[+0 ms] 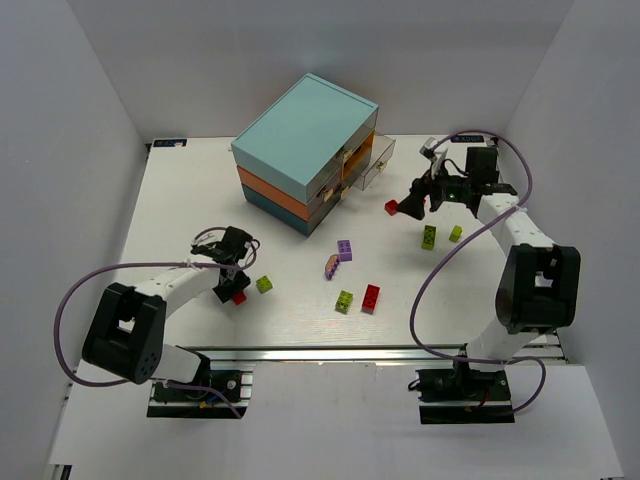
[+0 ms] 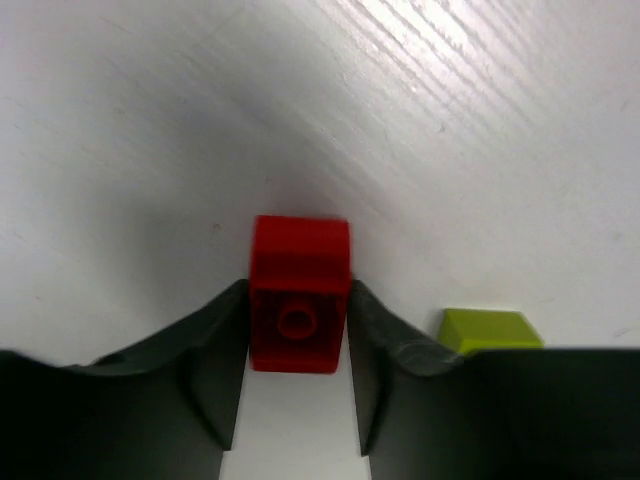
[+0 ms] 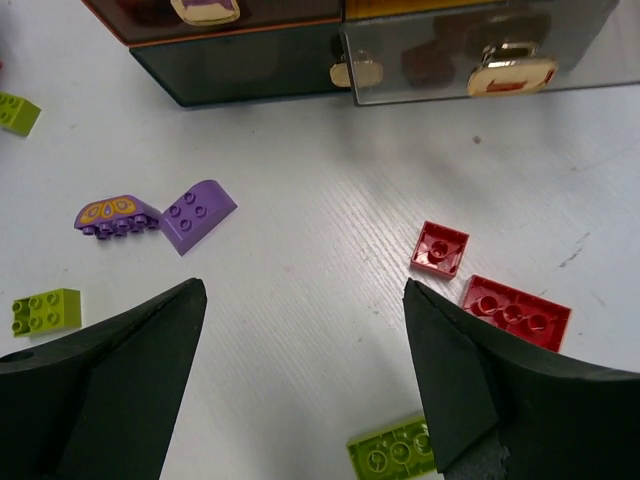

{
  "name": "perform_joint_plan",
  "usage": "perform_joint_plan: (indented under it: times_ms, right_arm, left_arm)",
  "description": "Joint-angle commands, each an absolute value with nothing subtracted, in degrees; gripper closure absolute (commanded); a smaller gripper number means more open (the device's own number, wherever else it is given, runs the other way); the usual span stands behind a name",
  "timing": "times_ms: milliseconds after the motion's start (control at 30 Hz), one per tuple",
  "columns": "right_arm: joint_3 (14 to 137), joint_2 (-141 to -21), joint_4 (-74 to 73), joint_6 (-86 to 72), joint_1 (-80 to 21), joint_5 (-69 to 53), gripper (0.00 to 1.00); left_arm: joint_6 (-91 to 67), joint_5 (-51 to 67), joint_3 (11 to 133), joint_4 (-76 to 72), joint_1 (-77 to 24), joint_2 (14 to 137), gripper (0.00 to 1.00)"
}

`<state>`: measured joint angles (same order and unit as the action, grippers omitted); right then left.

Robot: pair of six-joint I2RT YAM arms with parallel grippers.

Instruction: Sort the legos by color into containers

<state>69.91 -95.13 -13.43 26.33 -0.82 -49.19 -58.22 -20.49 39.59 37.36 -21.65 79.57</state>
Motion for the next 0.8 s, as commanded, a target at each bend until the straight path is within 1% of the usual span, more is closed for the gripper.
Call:
perform_joint_plan:
  times_ms: [0, 33, 67, 167, 200, 233, 300, 333, 367, 400, 433, 500, 567, 600, 667, 700, 733, 767]
  right_arm:
    - [69.43, -91.06, -13.1, 28.74, -0.79, -48.08, 0.16]
    - [69.26, -90.79, -12.92, 28.57, -0.79, -47.21, 0.18]
    - [68.74, -90.01, -12.66, 27.87, -0.62, -46.5, 0.2]
    - [68.12, -88.51, -11.34, 27.34, -0.62, -44.83, 0.27]
    - [67.33, -87.81, -10.82, 27.25, -0.79, -44.04, 0.3]
    - [67.15, -86.67, -10.03, 27.33, -0.79, -42.73, 0.4]
    - [66.62, -85.52, -8.71, 27.77, -0.7, -41.49, 0.51]
    - [66.45, -85.0, -6.96, 27.77, -0.79, -38.87, 0.65]
    - [66.45, -84.29, -5.9, 27.69, -0.7, -37.98, 0.71]
    - [67.32, -84.29, -5.54, 27.77, -0.79, -37.88, 0.79]
    - [68.19, -85.16, -6.32, 27.43, -0.79, -36.49, 1.0]
    - [70.48, -86.39, -8.6, 26.55, -0.7, -36.9, 1.0]
    - [72.42, -87.01, -10.8, 26.19, 1.14, -38.05, 1.0]
    - [72.16, -86.66, -10.64, 26.28, 1.14, -39.71, 1.0]
    - [70.84, -85.08, -9.59, 28.2, 1.14, -41.39, 1.0]
    - [70.49, -84.73, -9.49, 28.65, 1.14, -42.7, 0.99]
    - [70.66, -84.29, -9.58, 29.17, 1.14, -42.89, 0.98]
    - [70.93, -84.2, -10.45, 29.35, 1.23, -43.15, 0.97]
  left_arm:
    - [-57.04, -18.63, 40.25, 34.89, -21.27, 79.37, 0.58]
    - [-57.04, -18.55, 40.78, 35.15, -21.27, 79.02, 0.65]
    - [-56.95, -18.46, 41.04, 36.03, -21.27, 78.06, 0.76]
    - [-55.81, -18.11, 42.1, 38.31, -21.27, 75.25, 0.9]
    - [-55.11, -18.19, 42.62, 38.93, -21.27, 72.36, 1.0]
    - [-52.67, -17.85, 43.15, 39.2, -22.66, 70.42, 1.0]
    - [-47.75, -14.87, 45.78, 37.98, -22.68, 64.29, 1.0]
    - [-42.07, -9.63, 46.49, 36.32, -23.2, 62.33, 1.0]
    - [-39.92, -7.23, 48.58, 33.51, -23.73, 60.49, 1.0]
    - [-36.51, -4.86, 50.0, 32.18, -23.73, 59.08, 1.0]
    - [-34.91, -0.22, 51.4, 30.86, -24.34, 58.11, 1.0]
    - [-31.75, 4.11, 58.6, 30.15, -24.95, 59.75, 1.0]
    - [-29.98, 8.67, 64.13, 29.54, -26.53, 64.84, 1.0]
    - [-28.32, 10.09, 69.82, 28.92, -27.24, 66.95, 1.0]
    - [-26.29, 11.94, 76.78, 29.09, -29.78, 75.2, 1.0]
    - [-23.84, 12.3, 85.08, 29.7, -30.75, 78.45, 1.0]
    - [-22.43, 12.3, 89.52, 31.53, -31.72, 84.92, 1.0]
    - [-21.28, 12.3, 94.17, 32.6, -33.47, 88.3, 1.0]
